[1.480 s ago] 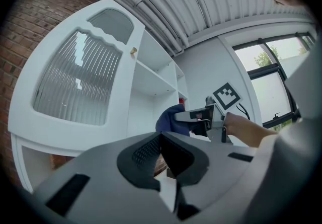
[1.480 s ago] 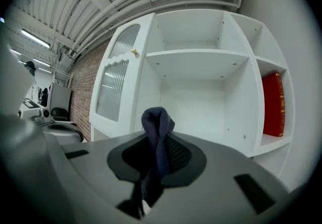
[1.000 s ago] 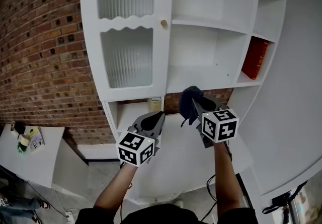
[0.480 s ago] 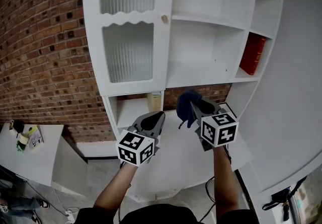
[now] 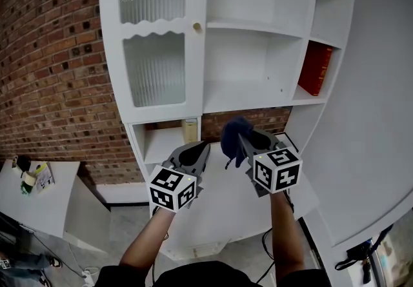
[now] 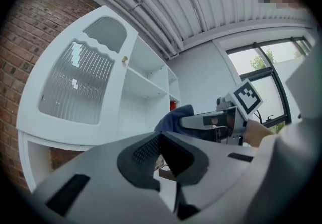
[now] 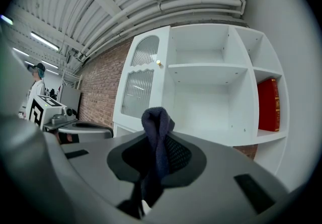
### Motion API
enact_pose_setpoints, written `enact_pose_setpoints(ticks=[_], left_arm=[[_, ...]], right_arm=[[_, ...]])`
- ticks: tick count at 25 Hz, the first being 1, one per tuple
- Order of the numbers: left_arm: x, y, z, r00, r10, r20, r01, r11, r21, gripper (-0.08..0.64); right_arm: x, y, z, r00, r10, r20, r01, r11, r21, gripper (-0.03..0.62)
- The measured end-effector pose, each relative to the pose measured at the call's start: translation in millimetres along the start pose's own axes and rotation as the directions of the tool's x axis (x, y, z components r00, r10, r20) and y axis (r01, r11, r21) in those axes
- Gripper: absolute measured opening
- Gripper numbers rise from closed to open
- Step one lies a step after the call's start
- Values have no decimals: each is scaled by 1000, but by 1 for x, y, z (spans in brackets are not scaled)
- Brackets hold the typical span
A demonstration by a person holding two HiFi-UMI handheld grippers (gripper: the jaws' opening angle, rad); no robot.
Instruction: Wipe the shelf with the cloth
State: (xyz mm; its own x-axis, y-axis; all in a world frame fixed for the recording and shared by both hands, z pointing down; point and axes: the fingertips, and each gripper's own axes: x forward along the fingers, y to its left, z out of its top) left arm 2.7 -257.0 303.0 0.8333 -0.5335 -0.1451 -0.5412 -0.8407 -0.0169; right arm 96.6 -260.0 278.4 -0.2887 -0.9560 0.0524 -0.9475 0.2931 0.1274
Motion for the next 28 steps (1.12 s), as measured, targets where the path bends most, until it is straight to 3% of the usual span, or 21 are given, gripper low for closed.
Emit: enact_pose_setpoints(ticks=[12, 28], left_arm=[[2, -40, 8, 1000, 25, -3, -25, 1000, 16, 14], [-11, -69, 8, 996, 90, 3, -90, 996, -19, 14]], right_arm=[[-35, -8, -5, 1000, 30, 8, -30, 999, 14, 60], [-73, -8, -21, 999, 43, 9, -43, 999, 34, 60]])
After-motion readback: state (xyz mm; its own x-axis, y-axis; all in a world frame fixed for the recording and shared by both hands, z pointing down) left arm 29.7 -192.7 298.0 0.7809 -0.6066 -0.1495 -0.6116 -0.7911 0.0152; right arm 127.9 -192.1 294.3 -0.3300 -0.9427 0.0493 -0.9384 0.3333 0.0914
